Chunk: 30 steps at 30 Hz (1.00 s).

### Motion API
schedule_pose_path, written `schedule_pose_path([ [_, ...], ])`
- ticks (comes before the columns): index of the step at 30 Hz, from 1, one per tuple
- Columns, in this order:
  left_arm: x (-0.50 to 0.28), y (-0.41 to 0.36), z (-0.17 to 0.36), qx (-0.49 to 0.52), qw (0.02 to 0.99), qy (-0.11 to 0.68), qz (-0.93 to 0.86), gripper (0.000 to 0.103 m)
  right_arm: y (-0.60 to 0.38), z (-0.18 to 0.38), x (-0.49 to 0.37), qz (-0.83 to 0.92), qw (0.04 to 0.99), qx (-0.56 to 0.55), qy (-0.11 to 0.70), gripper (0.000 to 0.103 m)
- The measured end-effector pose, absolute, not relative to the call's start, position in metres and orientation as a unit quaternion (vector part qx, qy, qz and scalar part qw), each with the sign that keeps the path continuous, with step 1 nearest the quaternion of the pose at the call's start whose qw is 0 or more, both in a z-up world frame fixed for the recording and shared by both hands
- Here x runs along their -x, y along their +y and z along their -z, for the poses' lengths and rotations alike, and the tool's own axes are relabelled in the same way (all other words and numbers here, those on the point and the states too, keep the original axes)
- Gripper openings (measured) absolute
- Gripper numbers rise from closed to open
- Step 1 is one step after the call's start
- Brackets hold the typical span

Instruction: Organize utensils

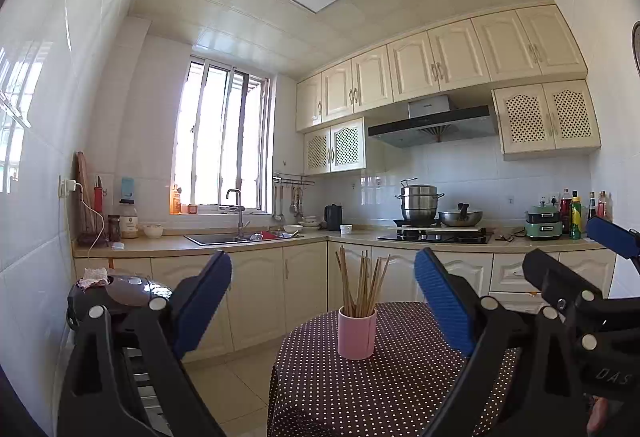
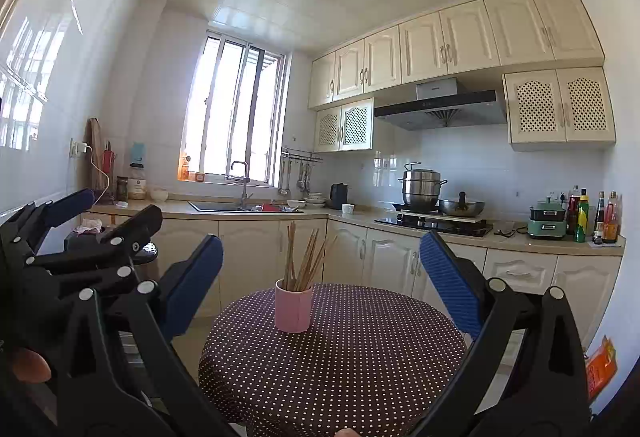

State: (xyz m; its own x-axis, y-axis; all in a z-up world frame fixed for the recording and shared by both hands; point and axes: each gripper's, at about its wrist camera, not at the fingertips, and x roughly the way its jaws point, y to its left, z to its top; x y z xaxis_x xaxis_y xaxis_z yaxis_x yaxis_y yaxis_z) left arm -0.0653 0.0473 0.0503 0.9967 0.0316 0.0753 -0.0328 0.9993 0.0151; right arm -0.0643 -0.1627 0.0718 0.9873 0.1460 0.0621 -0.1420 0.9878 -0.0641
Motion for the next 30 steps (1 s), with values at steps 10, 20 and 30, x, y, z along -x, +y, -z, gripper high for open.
schedule_pose_path([
  [10,0.0664,0.0477,-0.0483,-0.01,0.999,-0.036,-0.017,0.091,-0.1625,-0.0702,0.0651,-0.072,0.997,0.028,-0.03,0.097],
  [20,0.065,0.0491,-0.0483,-0.011,0.999,-0.035,-0.019,0.091,-0.1604,-0.0717,0.067,-0.073,0.997,0.029,-0.028,0.097],
  [30,0.0649,0.0494,-0.0483,-0.013,0.999,-0.036,-0.02,0.091,-0.1609,-0.073,0.0662,-0.072,0.997,0.029,-0.028,0.097],
])
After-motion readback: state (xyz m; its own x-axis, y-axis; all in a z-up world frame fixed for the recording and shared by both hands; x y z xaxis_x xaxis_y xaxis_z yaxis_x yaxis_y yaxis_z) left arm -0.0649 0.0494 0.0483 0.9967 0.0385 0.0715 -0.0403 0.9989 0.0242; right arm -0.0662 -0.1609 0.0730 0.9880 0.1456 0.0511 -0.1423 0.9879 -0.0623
